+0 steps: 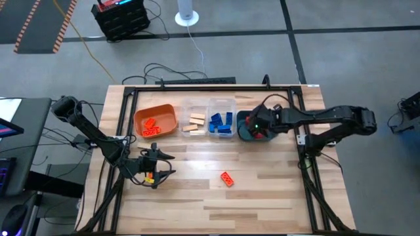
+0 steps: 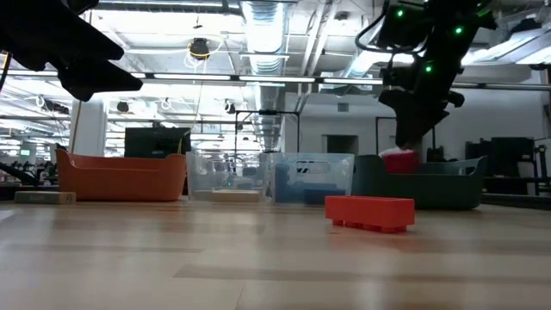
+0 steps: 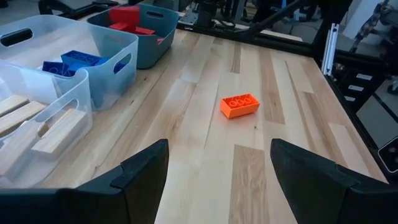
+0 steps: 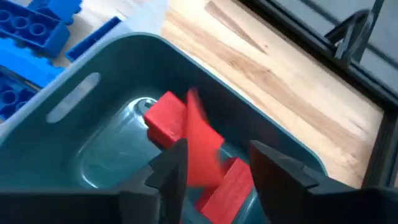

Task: Sort blocks
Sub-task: Put the red block into the blue bin, then put the orange game piece into the orange bin

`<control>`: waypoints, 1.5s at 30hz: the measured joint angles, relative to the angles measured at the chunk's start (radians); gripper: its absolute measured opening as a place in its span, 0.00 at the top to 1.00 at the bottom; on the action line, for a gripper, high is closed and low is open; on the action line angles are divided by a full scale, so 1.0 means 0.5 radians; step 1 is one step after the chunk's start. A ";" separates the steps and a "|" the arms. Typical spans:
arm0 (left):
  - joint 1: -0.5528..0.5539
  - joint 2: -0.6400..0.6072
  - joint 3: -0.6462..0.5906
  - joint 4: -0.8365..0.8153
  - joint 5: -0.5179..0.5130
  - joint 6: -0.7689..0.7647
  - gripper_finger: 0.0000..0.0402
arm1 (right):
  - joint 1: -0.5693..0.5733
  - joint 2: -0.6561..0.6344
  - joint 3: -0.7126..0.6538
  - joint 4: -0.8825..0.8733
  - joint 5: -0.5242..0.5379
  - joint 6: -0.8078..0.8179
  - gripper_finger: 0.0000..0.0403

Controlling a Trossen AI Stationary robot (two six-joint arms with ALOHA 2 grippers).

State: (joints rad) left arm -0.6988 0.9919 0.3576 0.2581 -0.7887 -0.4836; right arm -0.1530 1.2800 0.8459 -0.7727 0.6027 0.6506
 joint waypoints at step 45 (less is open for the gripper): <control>-0.129 0.818 1.004 -2.467 1.131 -1.504 0.32 | 1.332 0.854 0.846 0.995 0.499 -0.434 0.48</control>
State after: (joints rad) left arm -0.7634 1.4008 0.8595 -0.9754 -0.2232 -1.2357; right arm 0.5129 1.7071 1.2688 -0.2750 0.8520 0.4339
